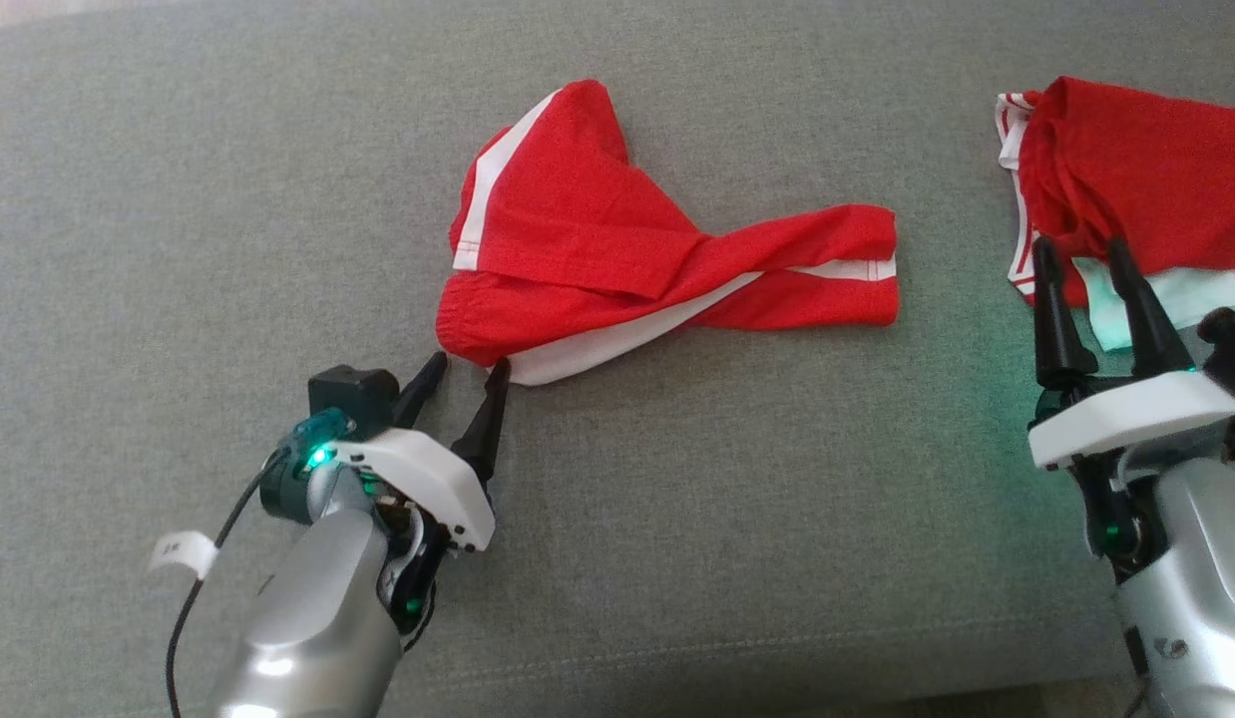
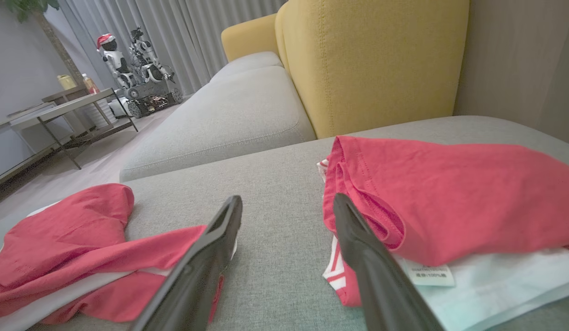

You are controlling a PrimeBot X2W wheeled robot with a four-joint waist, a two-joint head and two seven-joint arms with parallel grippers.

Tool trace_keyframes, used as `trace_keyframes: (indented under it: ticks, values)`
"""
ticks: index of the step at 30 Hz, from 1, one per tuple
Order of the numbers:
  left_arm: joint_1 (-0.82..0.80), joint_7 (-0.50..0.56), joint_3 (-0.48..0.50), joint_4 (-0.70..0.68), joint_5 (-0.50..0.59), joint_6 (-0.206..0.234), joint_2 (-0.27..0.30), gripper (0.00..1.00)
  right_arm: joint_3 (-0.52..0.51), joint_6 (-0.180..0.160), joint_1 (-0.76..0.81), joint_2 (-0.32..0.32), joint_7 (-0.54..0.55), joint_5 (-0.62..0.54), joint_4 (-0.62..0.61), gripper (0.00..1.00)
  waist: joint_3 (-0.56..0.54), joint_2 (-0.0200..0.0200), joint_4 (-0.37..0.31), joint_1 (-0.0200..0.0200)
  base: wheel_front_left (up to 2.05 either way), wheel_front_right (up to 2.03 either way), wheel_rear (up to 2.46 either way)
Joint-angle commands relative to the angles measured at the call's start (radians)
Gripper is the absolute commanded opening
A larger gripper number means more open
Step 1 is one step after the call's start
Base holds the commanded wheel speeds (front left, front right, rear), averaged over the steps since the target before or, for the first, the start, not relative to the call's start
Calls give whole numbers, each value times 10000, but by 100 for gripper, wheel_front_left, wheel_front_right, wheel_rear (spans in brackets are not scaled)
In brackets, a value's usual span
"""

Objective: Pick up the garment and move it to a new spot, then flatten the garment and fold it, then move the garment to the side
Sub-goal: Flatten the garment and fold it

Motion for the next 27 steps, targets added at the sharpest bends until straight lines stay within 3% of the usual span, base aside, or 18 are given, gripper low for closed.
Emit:
trace_keyframes:
  ticks: [1,9,10,11,12,27]
  values:
    - [-466,-120,192,-80,-72,-50,107,100,36,-7,70,-12,84,-123,-456,100,65,0,-25,0,0,0,0]
    - [-810,-134,-64,129,-55,-90,61,100,-216,-7,148,150,385,-355,-829,100,174,0,-29,0,0,0,0]
    - [-812,-135,-82,93,-56,-92,58,72,-227,-7,153,173,418,-378,-851,100,177,0,-22,0,0,0,0]
    - [-808,-135,-98,56,-62,-95,55,24,-227,-7,161,198,462,-398,-861,100,175,0,-12,0,0,0,0]
    - [-806,-135,-112,2,-56,-97,54,0,-215,-7,171,224,515,-420,-858,100,172,0,0,0,0,0,0]
    - [-421,-137,77,-1900,317,-102,210,0,1030,-7,-426,287,1581,-126,314,100,231,0,648,0,0,0,0]
